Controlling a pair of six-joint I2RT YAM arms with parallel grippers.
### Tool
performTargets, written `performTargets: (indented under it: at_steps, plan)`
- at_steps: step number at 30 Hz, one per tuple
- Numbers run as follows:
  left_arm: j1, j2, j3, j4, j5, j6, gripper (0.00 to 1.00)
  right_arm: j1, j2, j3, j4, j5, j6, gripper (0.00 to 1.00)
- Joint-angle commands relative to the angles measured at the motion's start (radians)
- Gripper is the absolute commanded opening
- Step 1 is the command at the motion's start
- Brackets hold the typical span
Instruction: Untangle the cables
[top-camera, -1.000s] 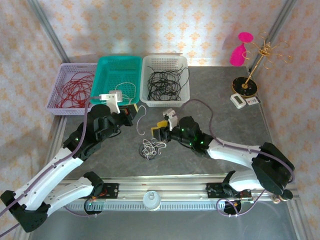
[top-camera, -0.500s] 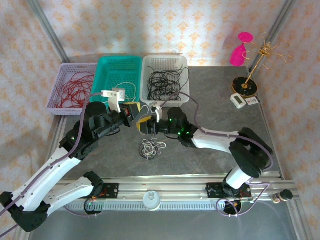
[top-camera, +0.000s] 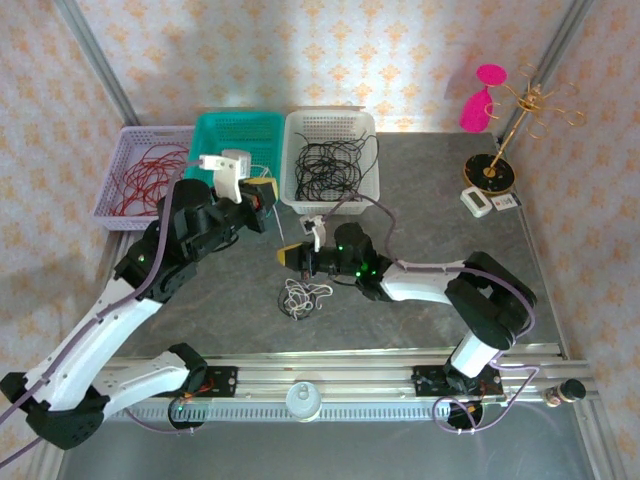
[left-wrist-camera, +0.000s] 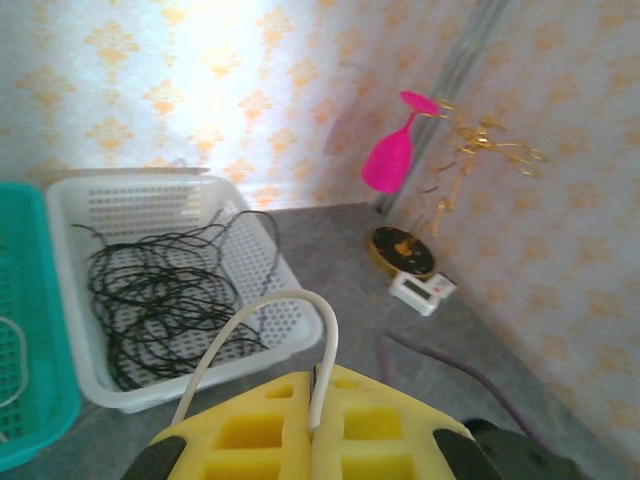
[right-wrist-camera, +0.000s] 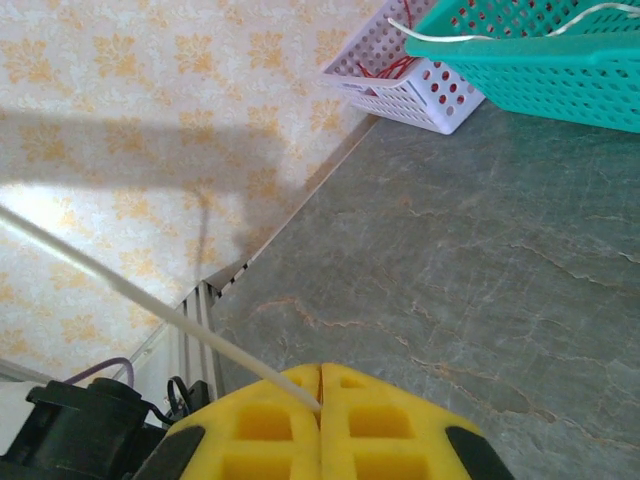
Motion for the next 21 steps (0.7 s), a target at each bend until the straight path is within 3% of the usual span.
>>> performTargets:
  at_steps: [1,9,14,21]
  plan:
    - [0.062,0.023,0.11,0.037,-0.05,0.039,0.0,0.007,0.011,-0.042,-0.047,0.057,-0.006,0.0]
    - [0.152,0.121,0.211,0.092,0.009,0.061,0.0,0.03,-0.004,-0.064,-0.116,0.132,-0.059,0.03]
    - [0.234,0.191,0.259,0.117,0.008,0.071,0.0,0.032,-0.02,-0.085,-0.137,0.171,-0.076,0.24]
    - [0.373,0.339,0.32,0.181,0.097,0.067,0.0,0.032,-0.08,-0.123,-0.209,0.222,-0.098,0.34]
